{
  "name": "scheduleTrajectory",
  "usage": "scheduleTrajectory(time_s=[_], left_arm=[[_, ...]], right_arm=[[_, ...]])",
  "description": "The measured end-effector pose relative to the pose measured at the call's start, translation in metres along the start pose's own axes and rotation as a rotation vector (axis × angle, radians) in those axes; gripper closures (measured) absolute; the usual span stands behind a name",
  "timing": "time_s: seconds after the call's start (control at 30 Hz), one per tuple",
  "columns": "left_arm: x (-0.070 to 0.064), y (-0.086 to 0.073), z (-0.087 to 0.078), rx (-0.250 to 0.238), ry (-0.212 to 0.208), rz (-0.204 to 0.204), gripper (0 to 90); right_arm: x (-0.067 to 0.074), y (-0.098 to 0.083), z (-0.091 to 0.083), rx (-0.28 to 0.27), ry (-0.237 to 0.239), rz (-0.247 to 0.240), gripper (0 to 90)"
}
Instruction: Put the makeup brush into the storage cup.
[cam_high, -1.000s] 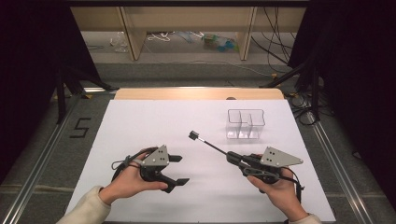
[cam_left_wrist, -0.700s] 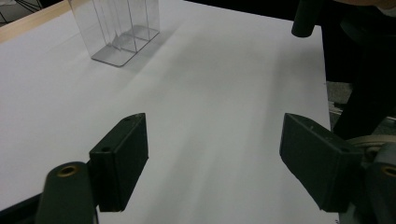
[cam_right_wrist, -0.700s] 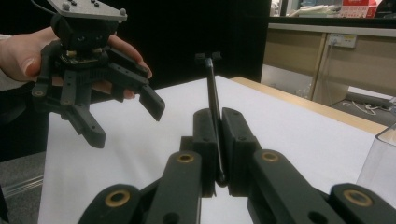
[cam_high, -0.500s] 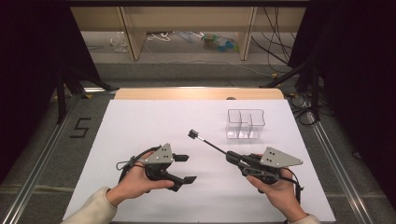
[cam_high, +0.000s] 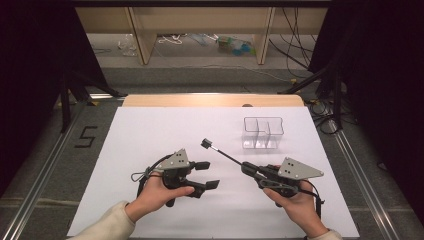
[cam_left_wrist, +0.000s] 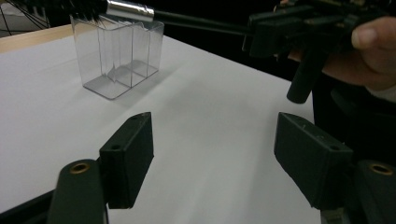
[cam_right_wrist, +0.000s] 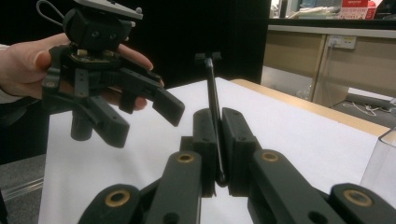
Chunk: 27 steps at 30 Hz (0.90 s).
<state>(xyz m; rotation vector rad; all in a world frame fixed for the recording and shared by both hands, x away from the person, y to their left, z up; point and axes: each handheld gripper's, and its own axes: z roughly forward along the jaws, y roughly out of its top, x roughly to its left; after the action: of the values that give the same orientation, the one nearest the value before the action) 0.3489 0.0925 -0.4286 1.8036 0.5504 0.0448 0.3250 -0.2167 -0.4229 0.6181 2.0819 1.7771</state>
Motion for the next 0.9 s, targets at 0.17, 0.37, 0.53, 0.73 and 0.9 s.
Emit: scheduleTrajectory(time_s=[0.17,0.37,0.53,0.73,0.9], left_arm=[[0.001,0.003,0.003,-0.042,0.006,-0.057,28.5],[0.0,0.005,0.007,-0.057,0.009,-0.089,28.4],[-0.002,0.008,0.01,-0.074,-0.001,-0.098,29.7],[-0.006,0.011,0.016,-0.093,-0.015,-0.114,31.7],[-0.005,0.014,0.017,-0.116,-0.012,-0.122,33.1]], right_arm=[[0.001,0.0,0.001,-0.008,0.004,-0.001,85.5],[0.0,0.0,0.001,0.009,0.001,-0.004,85.5],[0.001,0.0,0.001,0.0,0.001,-0.004,85.5],[0.001,0.0,0.002,-0.004,-0.002,0.001,85.5],[0.002,0.0,0.002,-0.004,-0.002,0.0,85.5]])
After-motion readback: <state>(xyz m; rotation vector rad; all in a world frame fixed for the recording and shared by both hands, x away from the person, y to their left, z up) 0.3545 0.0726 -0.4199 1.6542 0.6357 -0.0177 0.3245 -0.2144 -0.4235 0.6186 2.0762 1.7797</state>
